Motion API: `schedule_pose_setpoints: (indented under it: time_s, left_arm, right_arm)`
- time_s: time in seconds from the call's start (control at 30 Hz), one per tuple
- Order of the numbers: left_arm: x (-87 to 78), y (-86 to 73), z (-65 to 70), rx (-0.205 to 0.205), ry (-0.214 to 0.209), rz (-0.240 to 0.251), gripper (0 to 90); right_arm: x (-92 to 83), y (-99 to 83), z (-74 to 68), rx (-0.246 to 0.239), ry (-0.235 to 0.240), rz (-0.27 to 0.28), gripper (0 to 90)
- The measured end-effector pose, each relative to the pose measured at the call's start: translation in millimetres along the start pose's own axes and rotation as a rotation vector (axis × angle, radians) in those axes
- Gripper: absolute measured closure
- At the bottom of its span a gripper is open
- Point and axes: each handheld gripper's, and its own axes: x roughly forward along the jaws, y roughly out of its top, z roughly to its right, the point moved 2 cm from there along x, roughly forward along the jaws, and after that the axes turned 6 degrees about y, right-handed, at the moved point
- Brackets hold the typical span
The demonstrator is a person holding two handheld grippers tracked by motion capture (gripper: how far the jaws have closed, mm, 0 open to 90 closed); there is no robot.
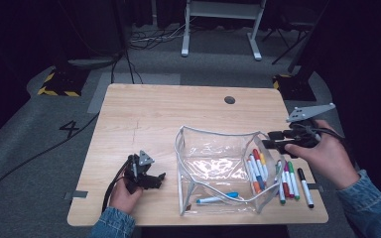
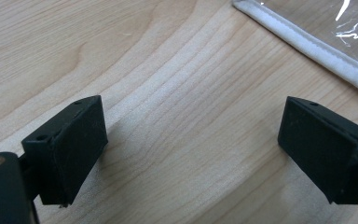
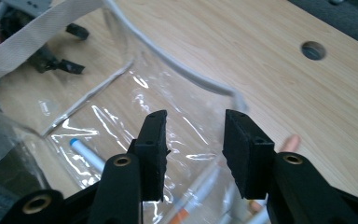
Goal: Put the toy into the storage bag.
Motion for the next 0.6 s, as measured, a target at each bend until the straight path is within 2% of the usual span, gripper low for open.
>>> schedule_pose_setpoints:
  time_s: [0.07, 0.17, 0.23, 0.27, 0.47, 0.6]
  left_arm:
    - [0.0, 0.0, 0.0, 0.000, 0.000, 0.000, 8.2]
    - [0.3, -0.5, -3.6, -0.019, 0.019, -0.011, 4.5]
    - [0.5, -0.6, -3.5, -0.019, 0.020, -0.009, 4.4]
    - [0.5, -0.6, -3.5, -0.019, 0.020, -0.009, 4.4]
    - [0.5, -0.5, -3.5, -0.020, 0.021, -0.010, 4.3]
    - [0.7, -0.5, -3.5, -0.022, 0.020, -0.011, 4.1]
  right_arm:
    - [-3.3, -3.6, 4.5, 0.019, -0.008, 0.007, 60.5]
    - [-13.1, -18.8, 19.7, 0.058, -0.064, 0.012, 60.9]
    - [-16.2, -28.8, 27.3, 0.094, -0.084, 0.009, 61.0]
    - [-16.2, -28.8, 27.3, 0.094, -0.084, 0.009, 61.0]
    - [-21.1, -67.9, 55.1, 0.180, -0.167, -0.012, 61.6]
    - [-17.9, -95.3, 69.9, 0.244, -0.204, -0.043, 62.2]
